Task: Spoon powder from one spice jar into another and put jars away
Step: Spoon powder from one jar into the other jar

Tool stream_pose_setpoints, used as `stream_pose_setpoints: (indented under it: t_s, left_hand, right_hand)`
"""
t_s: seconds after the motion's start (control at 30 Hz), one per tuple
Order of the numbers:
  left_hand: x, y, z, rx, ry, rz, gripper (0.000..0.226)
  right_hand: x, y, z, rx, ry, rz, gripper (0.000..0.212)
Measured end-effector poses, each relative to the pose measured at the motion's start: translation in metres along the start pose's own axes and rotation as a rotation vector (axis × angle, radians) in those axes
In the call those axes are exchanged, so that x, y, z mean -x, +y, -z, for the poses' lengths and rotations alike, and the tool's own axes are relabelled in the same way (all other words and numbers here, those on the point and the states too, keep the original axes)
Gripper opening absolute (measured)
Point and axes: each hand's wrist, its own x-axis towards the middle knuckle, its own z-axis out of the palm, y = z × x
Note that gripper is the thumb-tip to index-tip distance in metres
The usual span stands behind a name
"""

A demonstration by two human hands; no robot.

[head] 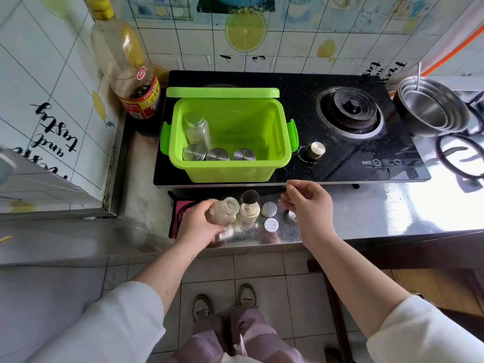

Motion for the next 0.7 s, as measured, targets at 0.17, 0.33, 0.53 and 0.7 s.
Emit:
stream_pose_setpoints:
  t_s: [0.17,0.33,0.53,0.7]
  left_hand:
    - [0.003,0.003,0.003,-0.025,0.03,-0.032,0.065]
    - [0.006,0.004,0.005,-0.038,0.008,-0.064,0.066]
    - [0.007,0.011,0.011,-0.025,-0.087,-0.111,0.064]
    - [0.005,0.01,0.016,-0.022,-0.133,-0.143,0.062]
  right_hand:
    - [0.008,0.001,-0.009,-0.076,-0.058,-0.033,0.004]
    - [0.014,0.009,-0.017,0.218,-0.157,0.16,0.016]
    - [0.019,0.007,-0.024,0.641,-0.322,0.633,0.006]
    - [0.016,0.004,-0.029,0.766,-0.392,0.507,0.008]
